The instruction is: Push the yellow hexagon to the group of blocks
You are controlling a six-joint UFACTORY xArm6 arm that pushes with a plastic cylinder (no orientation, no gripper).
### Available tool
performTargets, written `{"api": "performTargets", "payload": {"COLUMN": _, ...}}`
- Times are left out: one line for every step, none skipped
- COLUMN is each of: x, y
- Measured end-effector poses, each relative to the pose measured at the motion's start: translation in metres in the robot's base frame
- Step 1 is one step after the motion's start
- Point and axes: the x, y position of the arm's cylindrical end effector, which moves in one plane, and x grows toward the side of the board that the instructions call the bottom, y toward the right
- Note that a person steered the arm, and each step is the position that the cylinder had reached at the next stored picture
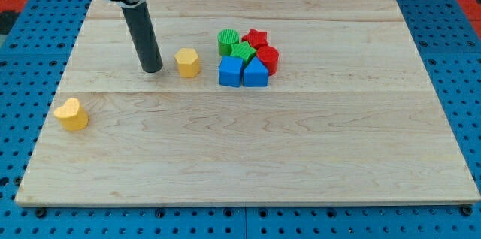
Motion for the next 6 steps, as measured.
{"api": "performTargets", "payload": {"x": 0.0, "y": -0.019}}
{"api": "performTargets", "payload": {"x": -0.002, "y": -0.013}}
{"api": "performTargets", "payload": {"x": -0.003, "y": 0.034}}
{"api": "performTargets", "payload": {"x": -0.003, "y": 0.065}}
{"api": "performTargets", "payload": {"x": -0.004, "y": 0.08}}
{"api": "performTargets", "payload": {"x": -0.013, "y": 0.103}}
